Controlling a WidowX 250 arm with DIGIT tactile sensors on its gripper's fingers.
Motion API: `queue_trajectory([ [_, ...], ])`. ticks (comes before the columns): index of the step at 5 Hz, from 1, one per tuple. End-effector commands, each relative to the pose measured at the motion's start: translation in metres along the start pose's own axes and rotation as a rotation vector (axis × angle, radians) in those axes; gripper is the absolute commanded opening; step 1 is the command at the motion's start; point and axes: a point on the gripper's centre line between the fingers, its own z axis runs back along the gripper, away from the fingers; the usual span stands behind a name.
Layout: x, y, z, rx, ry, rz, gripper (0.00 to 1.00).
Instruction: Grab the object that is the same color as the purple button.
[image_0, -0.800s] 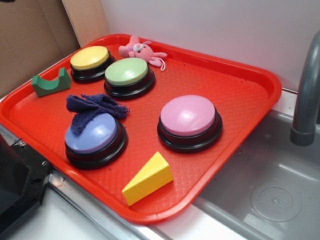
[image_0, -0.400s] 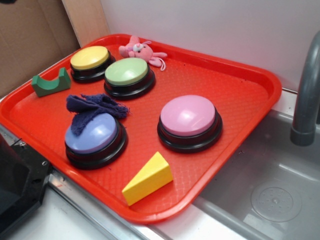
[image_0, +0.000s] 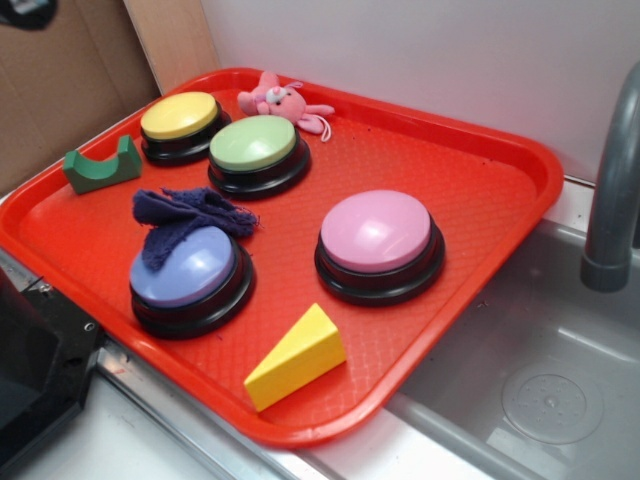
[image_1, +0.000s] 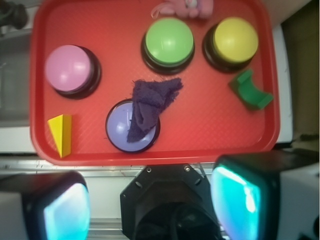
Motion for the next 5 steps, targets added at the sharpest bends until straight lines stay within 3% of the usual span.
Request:
queue_trajectory([
  [1, 0.015, -0.007, -0.046, 0.008, 0.033, 0.14, 1.0],
  [3, 0.028, 0.0, -0.114, 0.049, 0.102, 0.357, 1.0],
  [4, 0.032, -0.003, -0.14, 0.063, 0.066, 0.431, 1.0],
  [5, 0.038, 0.001, -0.154, 0.016, 0.038, 0.501, 1.0],
])
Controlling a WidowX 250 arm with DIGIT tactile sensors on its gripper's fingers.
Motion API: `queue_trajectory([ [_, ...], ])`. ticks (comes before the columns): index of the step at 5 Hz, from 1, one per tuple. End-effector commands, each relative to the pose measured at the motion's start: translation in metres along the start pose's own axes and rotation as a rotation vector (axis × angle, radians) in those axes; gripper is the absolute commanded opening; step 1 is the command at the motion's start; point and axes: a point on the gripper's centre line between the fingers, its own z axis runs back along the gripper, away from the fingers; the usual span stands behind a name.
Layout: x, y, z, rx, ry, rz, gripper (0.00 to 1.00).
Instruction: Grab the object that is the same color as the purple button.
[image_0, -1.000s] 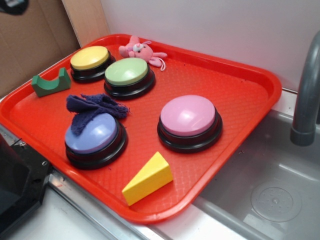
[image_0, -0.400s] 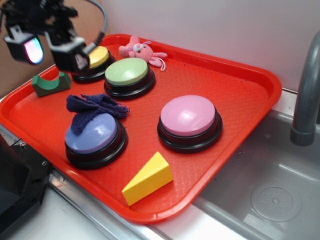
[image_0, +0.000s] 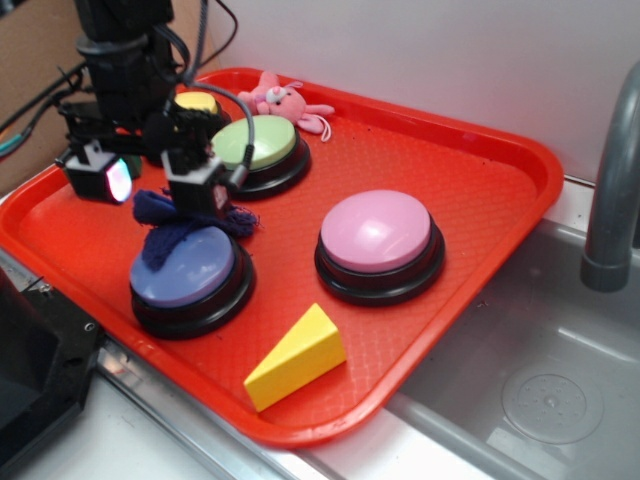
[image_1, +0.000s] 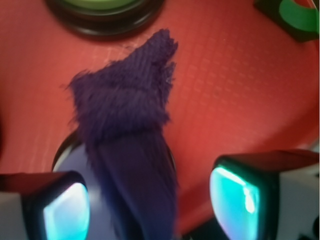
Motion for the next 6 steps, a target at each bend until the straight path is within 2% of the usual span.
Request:
queue_trajectory([
  [1, 0.017, -0.001, -0.019, -0.079, -0.031, 0.105, 1.0],
  [2, 0.02, 0.0, -0.025, -0.07, -0.024, 0.129, 1.0],
  [3, 0.022, -0.001, -0.028, -0.079, -0.014, 0.13, 0.0],
  [6, 0.034, 0.001, -0.019, -0.078, -0.035, 0.082, 0.0],
])
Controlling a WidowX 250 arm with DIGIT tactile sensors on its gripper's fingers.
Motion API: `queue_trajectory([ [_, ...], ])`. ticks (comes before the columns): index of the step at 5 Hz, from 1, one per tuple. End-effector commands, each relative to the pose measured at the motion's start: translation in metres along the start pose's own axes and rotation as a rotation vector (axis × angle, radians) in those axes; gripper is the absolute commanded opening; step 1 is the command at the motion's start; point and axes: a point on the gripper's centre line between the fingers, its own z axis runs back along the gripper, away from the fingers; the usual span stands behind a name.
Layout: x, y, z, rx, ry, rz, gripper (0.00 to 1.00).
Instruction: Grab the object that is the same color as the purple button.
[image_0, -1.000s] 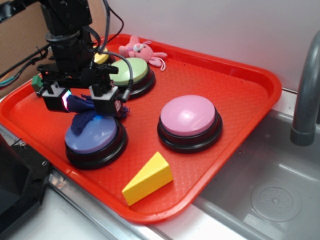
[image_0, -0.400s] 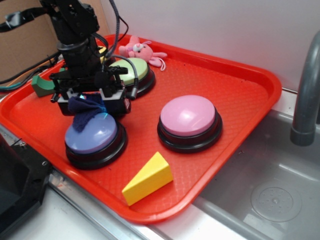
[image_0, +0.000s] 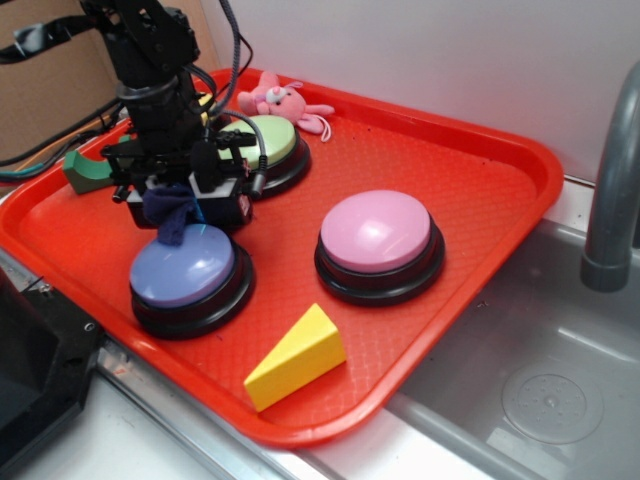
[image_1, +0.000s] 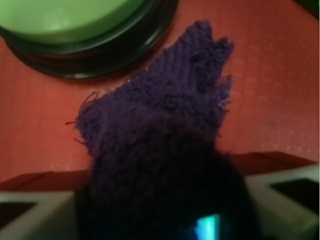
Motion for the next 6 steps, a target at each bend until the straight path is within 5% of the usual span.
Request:
queue_trajectory([
  [1, 0.014, 0.001, 0.038, 0.054, -0.072, -0.205, 0.0],
  [2, 0.018, -0.007, 0.073, 0.116, -0.102, -0.384, 0.0],
  [4, 0.024, -0.027, 0.134, 0.065, -0.206, -0.543, 0.0],
  [5, 0.031, -0.032, 0.146, 0.032, -0.202, -0.56, 0.0],
  [6, 0.044, -0.032, 0.135, 0.089, -0.149, -0.521, 0.0],
])
